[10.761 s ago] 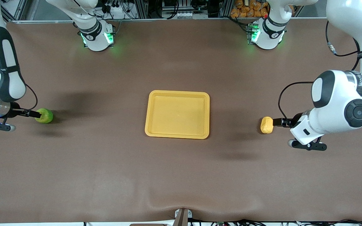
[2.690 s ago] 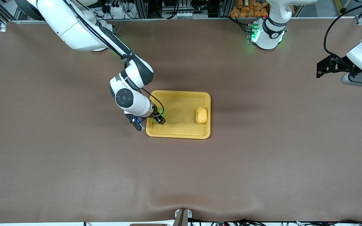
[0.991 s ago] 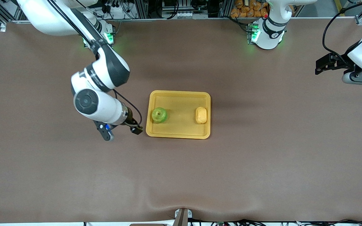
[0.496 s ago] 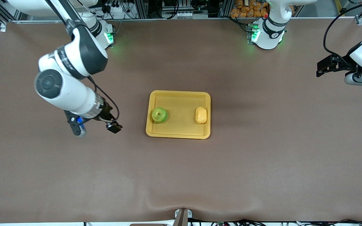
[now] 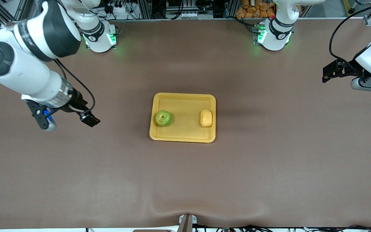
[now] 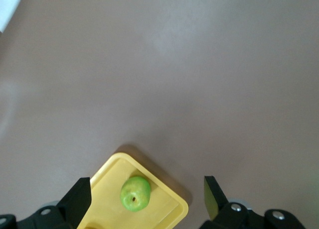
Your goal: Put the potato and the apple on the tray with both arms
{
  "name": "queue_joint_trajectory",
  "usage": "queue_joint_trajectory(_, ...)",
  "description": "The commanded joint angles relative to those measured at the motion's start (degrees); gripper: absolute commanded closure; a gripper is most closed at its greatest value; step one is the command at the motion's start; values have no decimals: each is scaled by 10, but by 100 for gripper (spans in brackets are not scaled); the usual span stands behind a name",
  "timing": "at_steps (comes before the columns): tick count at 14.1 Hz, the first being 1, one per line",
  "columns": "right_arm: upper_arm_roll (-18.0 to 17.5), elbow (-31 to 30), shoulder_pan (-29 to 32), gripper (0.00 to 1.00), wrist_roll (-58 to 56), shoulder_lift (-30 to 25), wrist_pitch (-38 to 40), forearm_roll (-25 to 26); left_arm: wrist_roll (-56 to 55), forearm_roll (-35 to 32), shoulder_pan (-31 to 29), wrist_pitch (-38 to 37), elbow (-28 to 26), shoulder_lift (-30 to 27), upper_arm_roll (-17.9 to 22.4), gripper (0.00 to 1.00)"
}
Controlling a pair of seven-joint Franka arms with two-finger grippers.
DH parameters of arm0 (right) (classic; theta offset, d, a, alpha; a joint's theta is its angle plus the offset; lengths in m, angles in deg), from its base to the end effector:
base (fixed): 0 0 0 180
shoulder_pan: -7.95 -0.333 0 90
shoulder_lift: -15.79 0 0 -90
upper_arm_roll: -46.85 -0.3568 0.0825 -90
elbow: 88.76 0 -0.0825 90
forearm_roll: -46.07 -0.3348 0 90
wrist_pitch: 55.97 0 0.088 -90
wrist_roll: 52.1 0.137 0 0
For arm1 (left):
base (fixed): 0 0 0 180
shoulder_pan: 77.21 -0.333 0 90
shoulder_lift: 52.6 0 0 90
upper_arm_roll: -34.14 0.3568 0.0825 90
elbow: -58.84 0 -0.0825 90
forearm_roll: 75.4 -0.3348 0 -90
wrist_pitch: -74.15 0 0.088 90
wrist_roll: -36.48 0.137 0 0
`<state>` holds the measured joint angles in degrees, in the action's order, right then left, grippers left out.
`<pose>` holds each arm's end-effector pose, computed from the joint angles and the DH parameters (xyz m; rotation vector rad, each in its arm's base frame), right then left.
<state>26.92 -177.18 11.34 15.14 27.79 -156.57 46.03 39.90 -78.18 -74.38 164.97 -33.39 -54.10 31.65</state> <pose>0.5662 0.1475 0.5553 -2.7760 1.3283 0.0557 0.4956 -0.0399 0.6334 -3.0829 0.2366 -0.0037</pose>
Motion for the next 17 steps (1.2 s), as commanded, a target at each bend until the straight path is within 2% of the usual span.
queue_joint_trajectory(1,26,-4,8,0,-73,-34,12,9,-5,8,-2,0,26,7,-2,0)
queue_joint_trajectory(4,75,30,0,0,-249,-44,112,10,-1,9,-7,-1,29,7,-3,0)
queue_joint_trajectory(8,164,71,-36,0,-383,-52,188,4,-2,11,-8,-1,29,14,-2,0)
queue_joint_trajectory(13,219,81,-40,0,-498,-87,237,-1,-7,11,-9,-5,28,18,-1,0)
queue_joint_trajectory(17,224,74,-37,0,-513,-116,248,0,-7,10,-8,-20,25,15,-1,0)
